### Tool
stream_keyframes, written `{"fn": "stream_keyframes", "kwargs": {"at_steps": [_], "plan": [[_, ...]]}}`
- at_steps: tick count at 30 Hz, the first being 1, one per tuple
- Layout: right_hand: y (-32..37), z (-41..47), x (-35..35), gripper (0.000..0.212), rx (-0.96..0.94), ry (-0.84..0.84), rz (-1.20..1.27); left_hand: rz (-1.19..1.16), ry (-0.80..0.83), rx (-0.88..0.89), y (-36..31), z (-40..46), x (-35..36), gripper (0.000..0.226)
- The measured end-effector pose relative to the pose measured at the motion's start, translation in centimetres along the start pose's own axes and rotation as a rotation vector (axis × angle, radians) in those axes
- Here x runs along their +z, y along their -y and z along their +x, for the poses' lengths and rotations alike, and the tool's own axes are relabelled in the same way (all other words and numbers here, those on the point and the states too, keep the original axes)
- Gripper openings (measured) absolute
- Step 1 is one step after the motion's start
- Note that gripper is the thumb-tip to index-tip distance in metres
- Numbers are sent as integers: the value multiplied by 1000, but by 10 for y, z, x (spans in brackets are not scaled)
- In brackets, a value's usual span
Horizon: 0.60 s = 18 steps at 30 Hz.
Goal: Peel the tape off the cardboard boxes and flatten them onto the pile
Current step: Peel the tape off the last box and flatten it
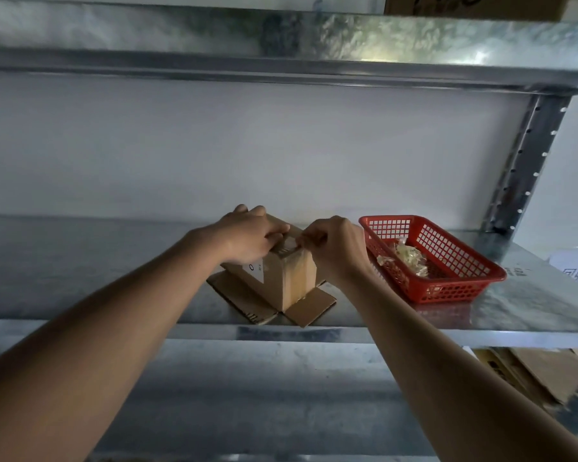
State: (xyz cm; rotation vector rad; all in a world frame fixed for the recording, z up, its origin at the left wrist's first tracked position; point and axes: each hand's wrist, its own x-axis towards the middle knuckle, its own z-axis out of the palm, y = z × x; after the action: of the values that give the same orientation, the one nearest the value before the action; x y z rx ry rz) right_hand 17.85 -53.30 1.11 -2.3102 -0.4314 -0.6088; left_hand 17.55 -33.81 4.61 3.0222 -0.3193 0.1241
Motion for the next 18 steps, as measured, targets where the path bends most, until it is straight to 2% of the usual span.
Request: {"fn": "stream_keyframes", "kwargs": {"at_steps": [4,7,13,18], "plan": [[0,5,7,23,64,-38,32,115,-40,-10,-2,-9,-1,49],[-2,6,14,20,62,-37,48,133,-76,-36,-4,-12,3,51],[-13,-3,7,14,-83,-44,137,102,-90,-68,-4,-5,5,51],[-16,-8,-12,22,-79,88,475,71,-61,-85,-4,6,10,51]]}}
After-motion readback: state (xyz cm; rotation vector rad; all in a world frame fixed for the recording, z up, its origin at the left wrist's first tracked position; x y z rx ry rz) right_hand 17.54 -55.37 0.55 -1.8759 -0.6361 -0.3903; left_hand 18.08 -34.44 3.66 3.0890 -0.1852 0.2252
